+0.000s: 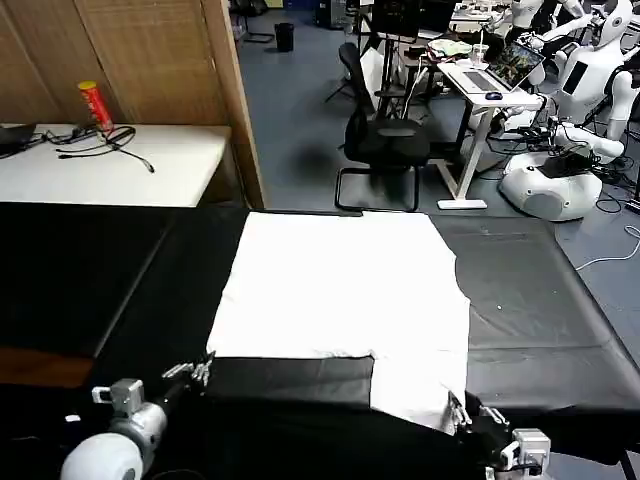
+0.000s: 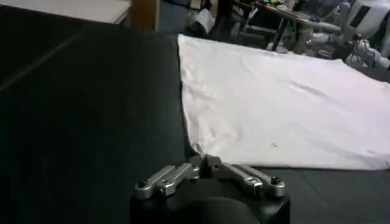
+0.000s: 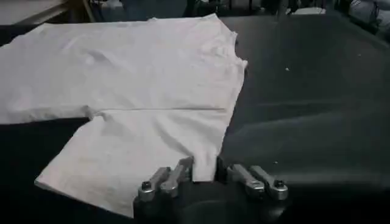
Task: Fold and organize the clothes.
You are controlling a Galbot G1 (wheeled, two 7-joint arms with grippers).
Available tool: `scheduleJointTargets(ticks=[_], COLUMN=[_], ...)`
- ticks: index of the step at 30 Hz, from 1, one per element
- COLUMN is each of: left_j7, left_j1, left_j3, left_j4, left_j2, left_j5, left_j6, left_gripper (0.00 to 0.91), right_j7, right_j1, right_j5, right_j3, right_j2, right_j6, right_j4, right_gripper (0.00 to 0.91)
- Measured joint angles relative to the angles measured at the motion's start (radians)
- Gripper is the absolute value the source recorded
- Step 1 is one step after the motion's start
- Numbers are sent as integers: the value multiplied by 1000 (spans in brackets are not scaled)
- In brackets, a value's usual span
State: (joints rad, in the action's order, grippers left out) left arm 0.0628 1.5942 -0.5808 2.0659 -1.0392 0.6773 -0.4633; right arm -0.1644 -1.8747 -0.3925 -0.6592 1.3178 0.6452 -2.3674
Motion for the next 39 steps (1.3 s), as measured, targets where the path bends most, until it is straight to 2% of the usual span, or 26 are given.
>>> scheduleJointTargets(ticks=[4, 9, 15, 19, 25, 31, 39], left_j7=[17, 49, 66, 70, 53, 53, 53], left_j1=[32, 99, 205, 213, 123, -12, -167], left_j3=[-17, -46, -97, -105, -63, 16, 92], left_j4=[36, 99, 185, 196, 164, 105, 6], left_j2=[-1, -13, -21, -36, -79, -107, -114], left_j5=[-5, -8, 6, 18, -51, -129, -149], left_j6=[-3, -11, 2, 48, 128, 154, 161], left_gripper=[0, 0, 0, 0, 0, 0, 0], right_j7=[-35, -32, 30, 43, 46, 46, 48], right_j1=[-50, -75, -22, 68, 241, 419, 598], right_j5=[7, -1, -63, -102, -119, -119, -119], right_j3=[-7, -19, -38, -44, -23, 12, 64], right_j2=[8, 1, -17, -42, -86, -109, -144], right_j6=[29, 31, -59, -100, -117, -133, -139], right_j4=[-62, -96, -82, -37, 77, 214, 363], right_gripper=[0, 0, 0, 0, 0, 0, 0])
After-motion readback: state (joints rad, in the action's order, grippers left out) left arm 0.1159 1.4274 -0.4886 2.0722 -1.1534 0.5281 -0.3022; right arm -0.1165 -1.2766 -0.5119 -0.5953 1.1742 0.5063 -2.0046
